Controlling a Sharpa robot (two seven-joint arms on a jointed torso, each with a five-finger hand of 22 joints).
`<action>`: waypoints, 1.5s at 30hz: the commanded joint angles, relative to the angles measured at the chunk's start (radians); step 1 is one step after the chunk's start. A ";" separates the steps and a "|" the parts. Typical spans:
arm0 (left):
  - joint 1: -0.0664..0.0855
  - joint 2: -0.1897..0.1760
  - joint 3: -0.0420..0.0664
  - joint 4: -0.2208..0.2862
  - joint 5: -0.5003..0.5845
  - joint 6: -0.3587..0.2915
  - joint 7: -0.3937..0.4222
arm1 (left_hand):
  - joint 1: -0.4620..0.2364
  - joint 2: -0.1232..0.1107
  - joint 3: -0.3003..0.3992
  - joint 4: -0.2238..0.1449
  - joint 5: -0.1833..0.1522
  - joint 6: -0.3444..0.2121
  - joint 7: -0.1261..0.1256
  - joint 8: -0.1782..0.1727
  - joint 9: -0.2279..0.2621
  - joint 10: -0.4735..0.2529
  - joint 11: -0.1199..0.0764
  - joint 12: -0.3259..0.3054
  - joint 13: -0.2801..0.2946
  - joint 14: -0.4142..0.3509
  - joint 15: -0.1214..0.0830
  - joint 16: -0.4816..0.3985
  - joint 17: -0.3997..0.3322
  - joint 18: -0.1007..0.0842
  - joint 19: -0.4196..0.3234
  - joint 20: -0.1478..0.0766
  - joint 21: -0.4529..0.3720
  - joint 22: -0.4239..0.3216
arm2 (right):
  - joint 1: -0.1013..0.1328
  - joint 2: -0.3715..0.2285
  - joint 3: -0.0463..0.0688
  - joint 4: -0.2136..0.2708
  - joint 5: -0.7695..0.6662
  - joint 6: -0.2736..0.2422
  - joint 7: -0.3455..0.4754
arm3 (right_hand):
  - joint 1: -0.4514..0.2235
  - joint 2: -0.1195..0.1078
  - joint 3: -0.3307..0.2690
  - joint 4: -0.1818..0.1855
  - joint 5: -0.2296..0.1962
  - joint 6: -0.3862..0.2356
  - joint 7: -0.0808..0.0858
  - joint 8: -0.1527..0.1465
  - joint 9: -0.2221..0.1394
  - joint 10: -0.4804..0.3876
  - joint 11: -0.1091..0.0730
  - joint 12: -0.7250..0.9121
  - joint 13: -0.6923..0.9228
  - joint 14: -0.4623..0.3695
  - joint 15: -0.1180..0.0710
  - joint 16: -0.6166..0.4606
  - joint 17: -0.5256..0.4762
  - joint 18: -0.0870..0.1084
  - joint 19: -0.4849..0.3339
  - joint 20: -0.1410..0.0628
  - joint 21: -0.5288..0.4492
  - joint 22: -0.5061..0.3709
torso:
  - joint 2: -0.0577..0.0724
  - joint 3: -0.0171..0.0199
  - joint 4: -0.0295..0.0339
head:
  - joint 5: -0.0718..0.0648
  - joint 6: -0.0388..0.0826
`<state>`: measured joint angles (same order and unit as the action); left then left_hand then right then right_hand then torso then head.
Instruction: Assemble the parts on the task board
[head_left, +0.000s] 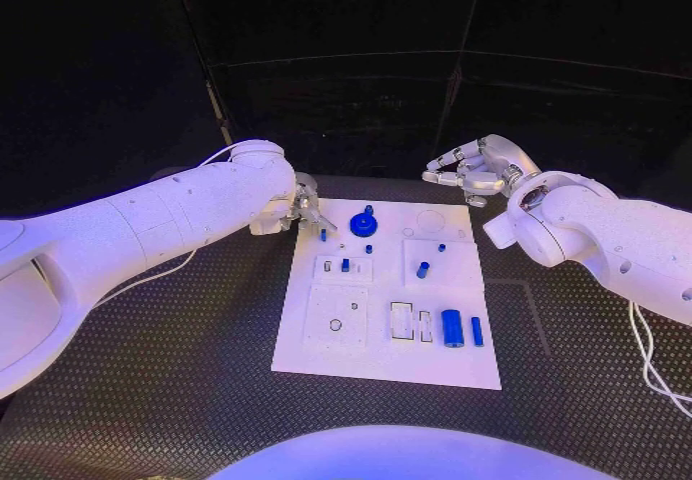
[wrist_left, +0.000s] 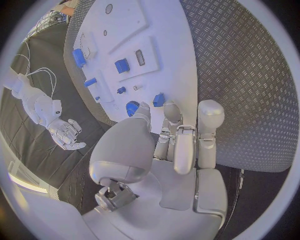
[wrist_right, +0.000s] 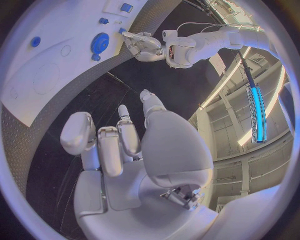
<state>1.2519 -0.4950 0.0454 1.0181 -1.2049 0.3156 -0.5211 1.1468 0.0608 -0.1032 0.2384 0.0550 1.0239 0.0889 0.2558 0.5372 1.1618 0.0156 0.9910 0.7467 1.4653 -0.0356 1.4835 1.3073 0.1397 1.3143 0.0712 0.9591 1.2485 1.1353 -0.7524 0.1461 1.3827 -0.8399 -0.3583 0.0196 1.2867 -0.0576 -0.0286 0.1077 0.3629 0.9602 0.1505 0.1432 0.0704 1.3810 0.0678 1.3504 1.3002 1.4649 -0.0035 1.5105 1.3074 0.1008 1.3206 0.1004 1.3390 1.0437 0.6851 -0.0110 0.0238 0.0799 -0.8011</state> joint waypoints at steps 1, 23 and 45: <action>0.001 0.002 0.001 -0.003 -0.006 0.023 0.001 | 0.009 0.002 -0.004 -0.005 -0.004 0.007 -0.001 0.005 -0.002 0.007 0.000 0.003 0.002 0.062 -0.007 0.007 0.159 -0.021 0.008 -0.002 0.005 0.002 | 0.002 0.001 0.001 0.002 -0.002 0.006 0.006 | -0.004 0.003 -0.004 0.000 0.004 -0.008 -0.002 0.005 -0.002 -0.004 -0.004 0.001 0.000 0.075 -0.008 -0.004 0.119 -0.001 0.002 -0.006 -0.007 -0.001 | 0.001 -0.0004 0.0002 | 0.000 -0.001; -0.001 0.011 0.000 -0.011 0.018 0.027 0.006 | 0.102 0.055 0.012 -0.049 -0.004 0.014 -0.008 0.021 -0.010 0.011 -0.005 0.015 0.008 0.065 -0.011 0.016 0.166 -0.024 0.012 -0.006 0.022 0.021 | 0.002 0.002 0.001 0.003 -0.002 0.006 0.006 | -0.003 0.004 -0.004 0.000 0.004 -0.008 -0.002 0.005 -0.001 -0.004 -0.004 0.001 0.000 0.075 -0.008 -0.004 0.120 -0.001 0.002 -0.006 -0.007 0.000 | 0.000 -0.0003 0.0007 | 0.000 -0.009; -0.003 0.001 0.000 0.004 0.058 0.009 0.016 | 0.238 0.081 0.341 -0.247 -0.003 -0.016 -0.001 0.029 -0.026 0.002 -0.007 -0.030 -0.033 0.063 -0.010 0.016 0.163 -0.024 0.003 -0.008 0.021 0.043 | 0.002 0.002 0.001 0.001 -0.002 0.006 0.007 | -0.003 0.005 -0.004 0.000 0.006 -0.008 -0.002 0.006 -0.001 -0.005 -0.004 0.000 -0.001 0.075 -0.008 -0.004 0.119 -0.001 0.002 -0.006 -0.007 -0.002 | 0.000 -0.0005 0.0017 | 0.001 -0.014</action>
<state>1.2498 -0.4918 0.0461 1.0192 -1.1600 0.3314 -0.5128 1.4075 0.1528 0.0791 0.1359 0.0463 1.0111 0.0841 0.2808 0.5084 1.1543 0.0121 0.9643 0.7158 1.4654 -0.0503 1.4958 1.3073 0.1312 1.3209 0.0645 0.9788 1.2904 1.1352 -0.7513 0.1461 1.3823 -0.8399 -0.3571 0.0196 1.2868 -0.0576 -0.0286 0.1077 0.3629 0.9602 0.1505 0.1432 0.0704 1.3810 0.0678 1.3504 1.3002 1.4649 -0.0035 1.5105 1.3079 0.1008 1.3206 0.1004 1.3352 1.0437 0.6847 -0.0114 0.0250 0.0808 -0.8151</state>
